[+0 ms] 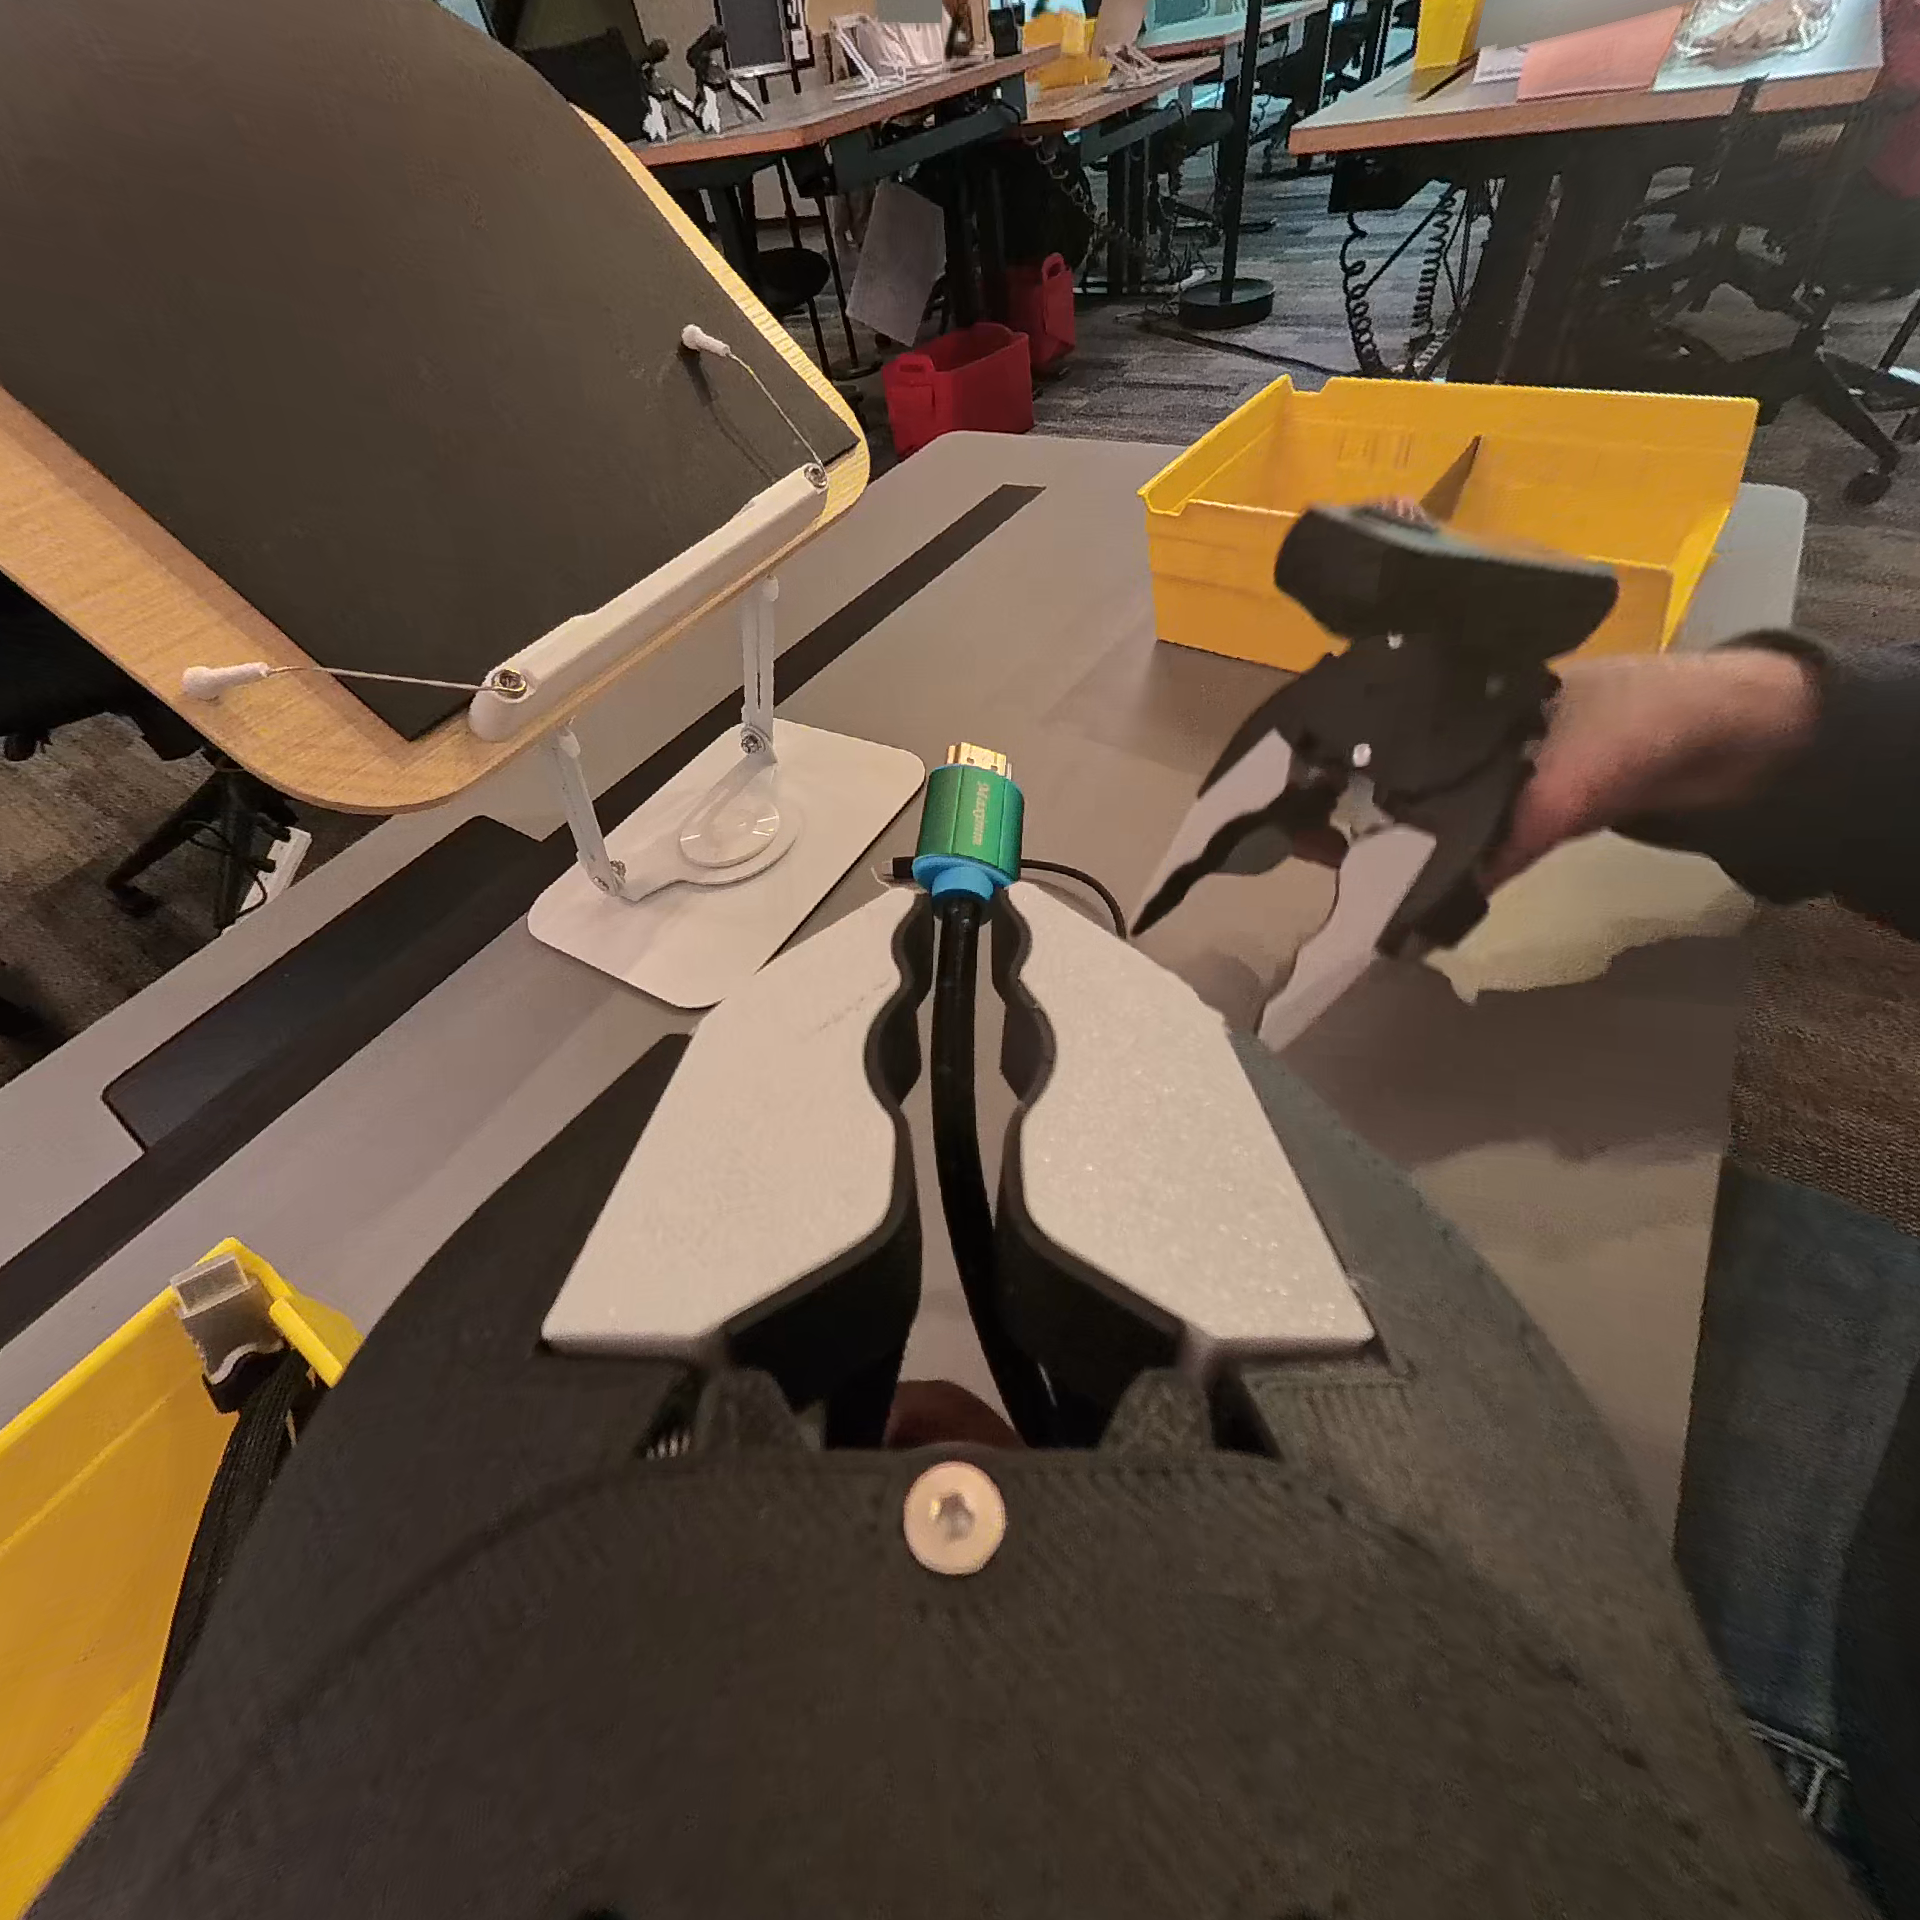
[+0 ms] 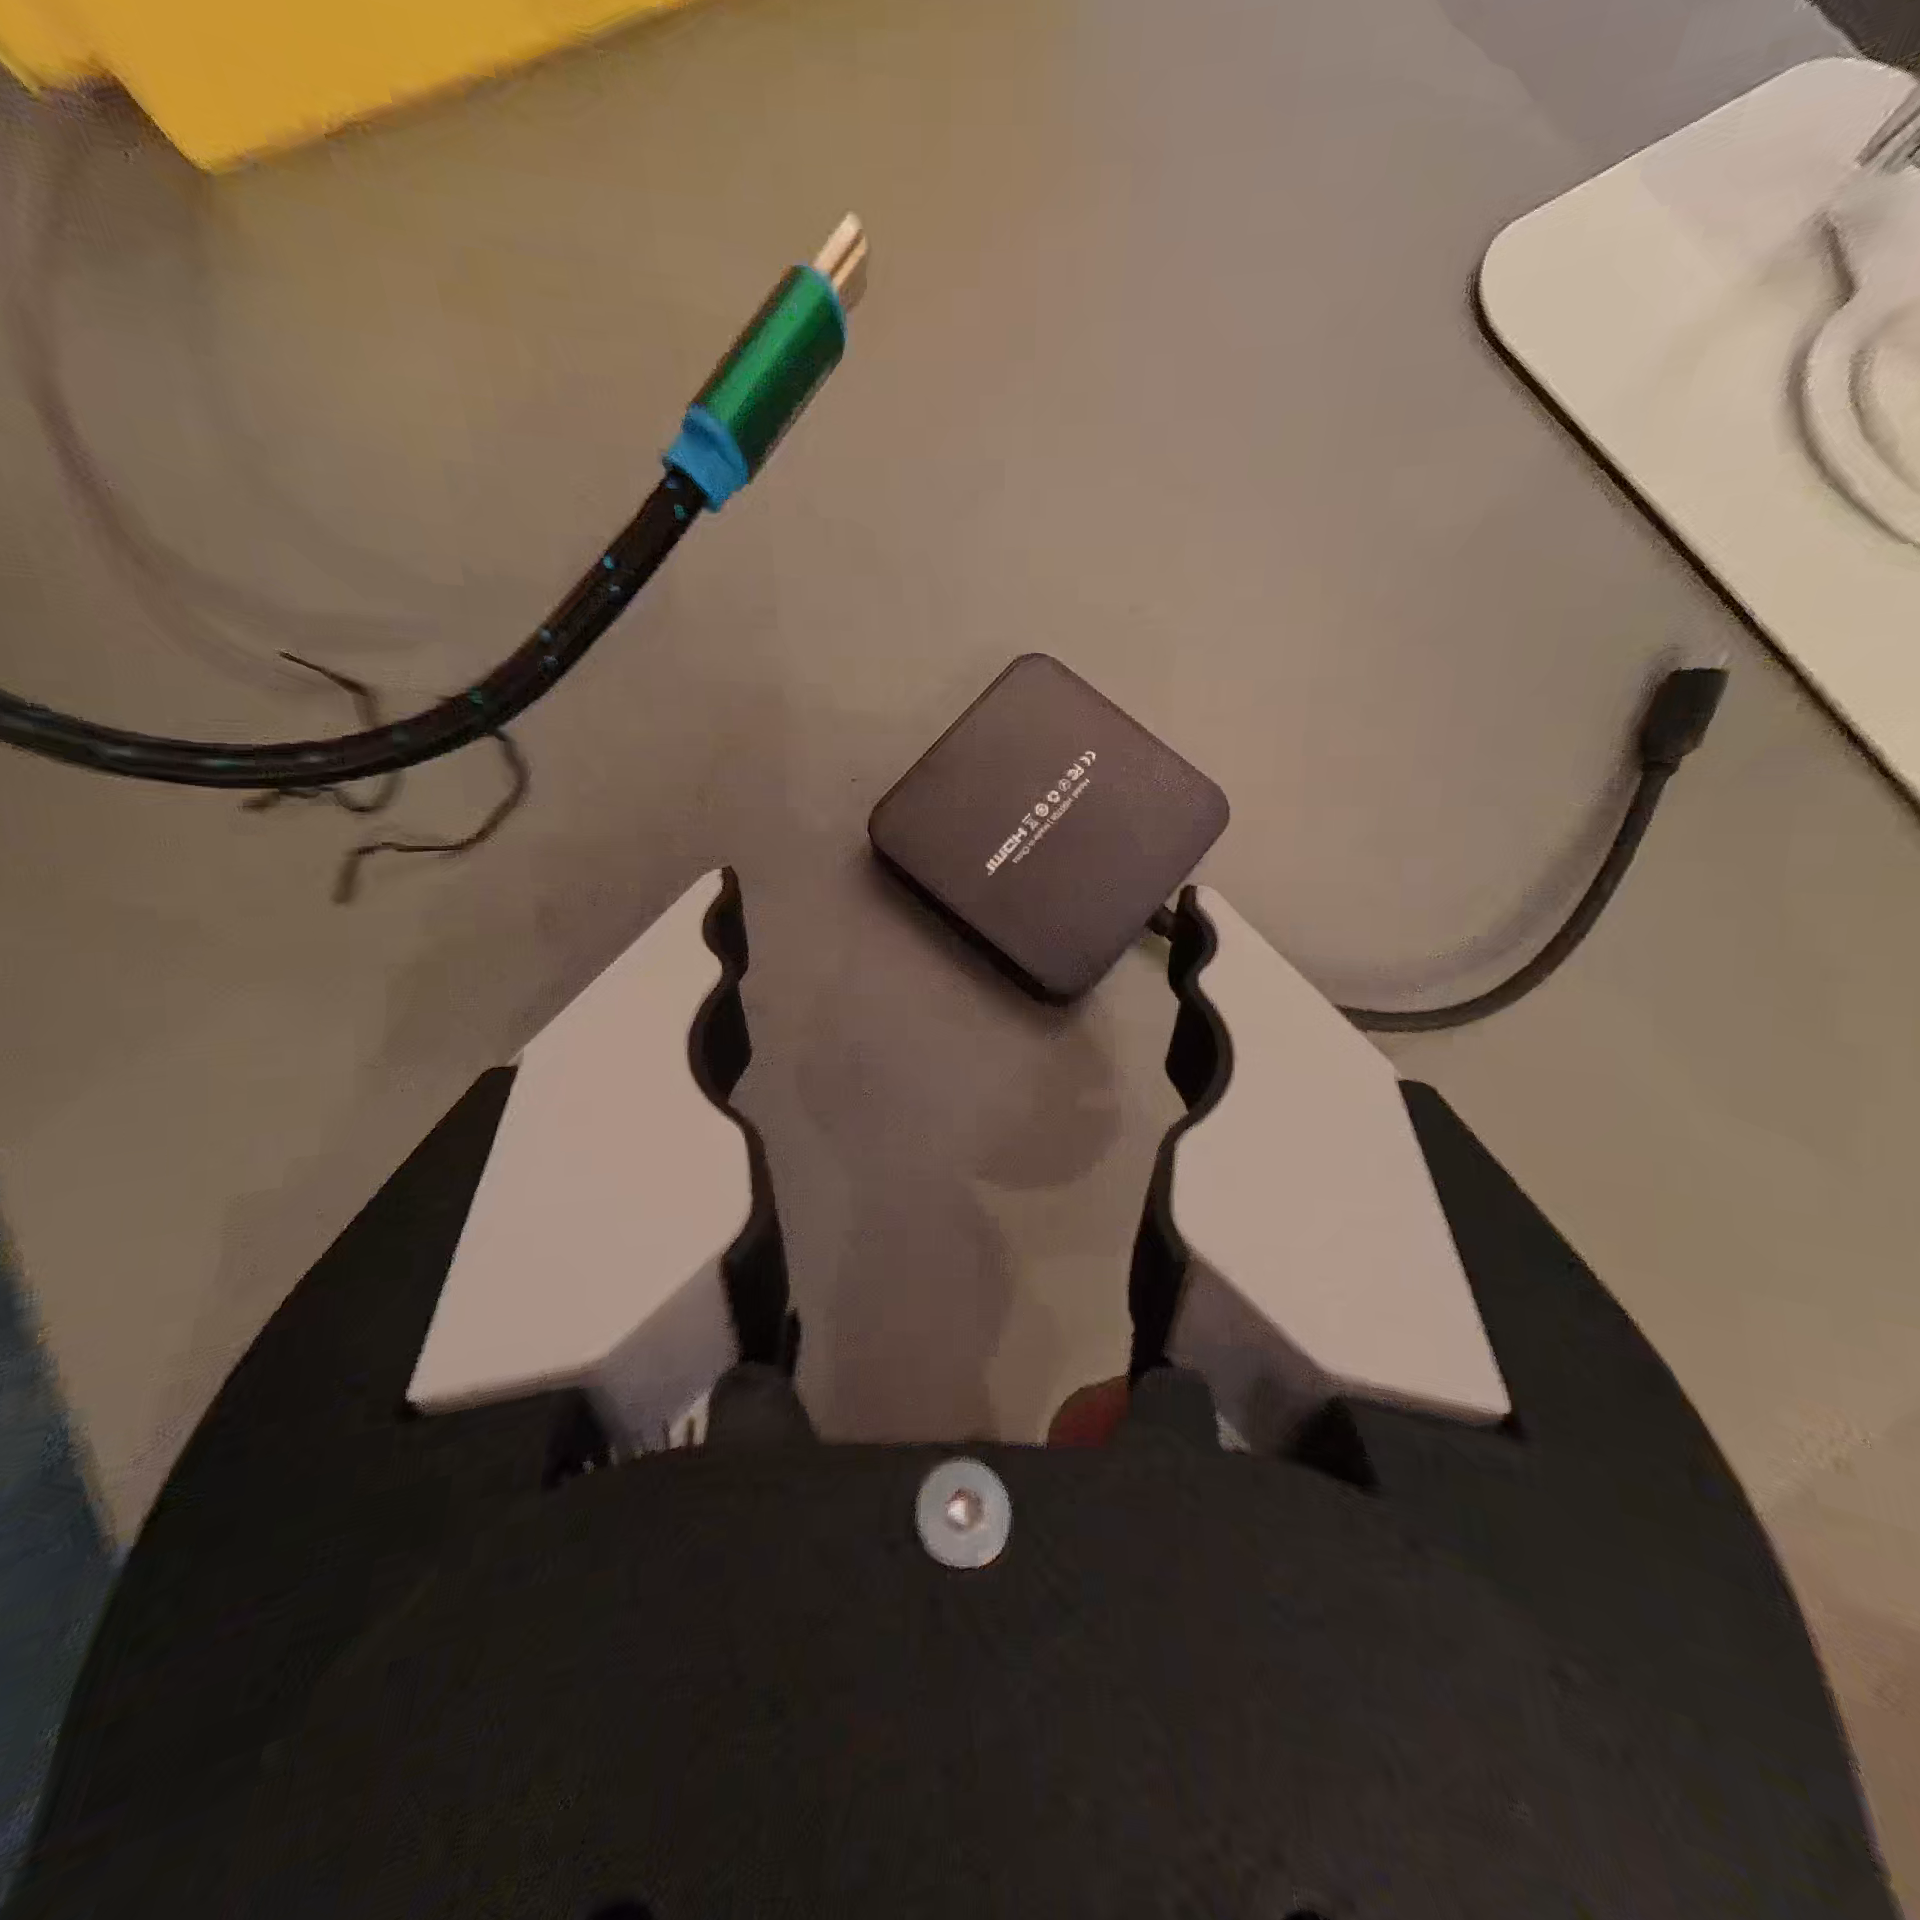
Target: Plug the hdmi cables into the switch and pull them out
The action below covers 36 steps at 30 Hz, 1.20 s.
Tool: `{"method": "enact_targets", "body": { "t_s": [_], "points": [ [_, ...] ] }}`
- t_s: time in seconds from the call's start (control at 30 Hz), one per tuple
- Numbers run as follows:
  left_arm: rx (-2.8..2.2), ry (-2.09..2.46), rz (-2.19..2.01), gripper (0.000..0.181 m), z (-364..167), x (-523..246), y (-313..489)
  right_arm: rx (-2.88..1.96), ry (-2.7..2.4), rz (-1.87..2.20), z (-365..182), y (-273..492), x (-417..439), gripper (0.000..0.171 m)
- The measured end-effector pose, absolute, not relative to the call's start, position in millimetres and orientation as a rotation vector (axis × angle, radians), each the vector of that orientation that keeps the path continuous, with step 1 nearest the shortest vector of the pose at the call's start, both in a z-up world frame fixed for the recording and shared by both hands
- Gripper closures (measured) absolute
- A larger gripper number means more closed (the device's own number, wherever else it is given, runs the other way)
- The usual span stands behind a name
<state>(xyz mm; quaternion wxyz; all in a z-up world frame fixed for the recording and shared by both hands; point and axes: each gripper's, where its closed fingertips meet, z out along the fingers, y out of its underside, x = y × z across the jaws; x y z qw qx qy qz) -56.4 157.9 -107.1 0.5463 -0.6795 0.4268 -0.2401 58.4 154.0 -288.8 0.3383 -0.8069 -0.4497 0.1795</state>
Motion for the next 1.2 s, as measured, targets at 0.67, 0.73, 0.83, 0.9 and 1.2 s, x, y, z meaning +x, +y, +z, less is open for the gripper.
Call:
{"method": "enact_targets", "body": {
  "t_s": [0.67,0.73,0.83,0.9,1.2],
  "points": [
    [-1.613,1.023,-0.567,0.171,-109,-56,156,-2.131,-1.496,0.134,-301,172,130,0.097],
    [-1.617,1.026,-0.570,0.171,-110,-55,156,-2.187,-1.380,0.146,-300,174,136,0.092],
    [-1.626,1.033,-0.574,0.172,-115,-53,156,-2.246,-1.301,0.094,-314,177,144,0.076],
    [-1.630,1.038,-0.575,0.172,-117,-52,155,-2.273,-1.225,0.140,-317,182,144,0.087],
    [-1.634,1.041,-0.586,0.172,-118,-50,154,-2.094,-1.163,0.530,-312,186,129,0.107]
  ]
}}
